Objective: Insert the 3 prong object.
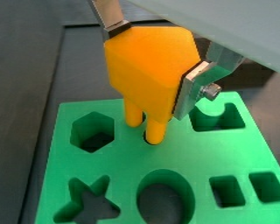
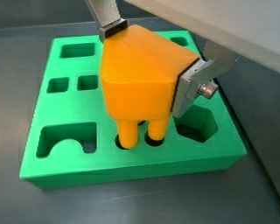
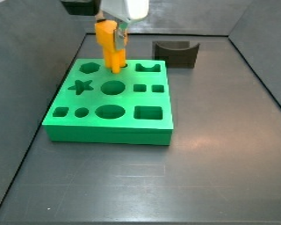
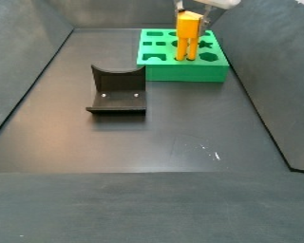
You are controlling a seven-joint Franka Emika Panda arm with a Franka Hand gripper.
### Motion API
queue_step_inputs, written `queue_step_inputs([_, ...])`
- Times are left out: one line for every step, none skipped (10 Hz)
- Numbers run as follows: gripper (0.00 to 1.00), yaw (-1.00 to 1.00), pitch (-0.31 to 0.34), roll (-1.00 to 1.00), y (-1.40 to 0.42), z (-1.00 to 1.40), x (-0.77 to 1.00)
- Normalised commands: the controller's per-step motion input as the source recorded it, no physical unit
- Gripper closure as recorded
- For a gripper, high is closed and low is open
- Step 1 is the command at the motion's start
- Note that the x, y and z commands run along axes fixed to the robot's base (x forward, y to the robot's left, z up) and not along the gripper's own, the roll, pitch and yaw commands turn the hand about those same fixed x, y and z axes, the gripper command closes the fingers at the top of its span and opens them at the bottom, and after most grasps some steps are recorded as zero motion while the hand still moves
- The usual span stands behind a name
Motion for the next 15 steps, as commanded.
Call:
queue_step_inputs([1.0, -1.0, -0.04, -0.08, 0.0, -0.36, 0.07])
queue_step_inputs([1.0, -1.0, -0.057, -0.05, 0.0, -0.36, 0.0])
queue_step_inputs([1.0, -1.0, -0.081, -0.06, 0.0, -0.34, 0.0])
queue_step_inputs([1.0, -1.0, -0.109, -0.09, -0.02, -0.33, 0.0])
queue_step_inputs([1.0, -0.99, -0.127, -0.11, -0.03, -0.33, 0.0])
queue_step_inputs([1.0, -0.23, -0.044, -0.15, 0.13, -0.46, -0.07])
queue_step_inputs([1.0, 0.64, -0.071, -0.13, 0.1, -0.45, -0.06])
queue_step_inputs([1.0, 1.0, -0.05, -0.06, 0.0, -0.42, -0.07])
queue_step_inputs([1.0, 1.0, -0.016, -0.04, 0.0, -0.35, -0.06])
queue_step_inputs([1.0, 1.0, 0.0, -0.02, -0.01, -0.31, 0.0])
queue_step_inputs([1.0, 1.0, -0.026, -0.04, 0.0, -0.33, 0.0])
queue_step_inputs([1.0, 0.79, -0.027, -0.05, 0.0, -0.3, -0.01])
queue_step_inputs([1.0, 0.39, -0.034, -0.15, 0.0, -0.28, 0.0])
queue_step_inputs([1.0, 0.0, -0.073, -0.09, 0.0, -0.3, 0.0])
queue_step_inputs([1.0, -0.25, -0.063, 0.0, 0.0, -0.29, 0.03])
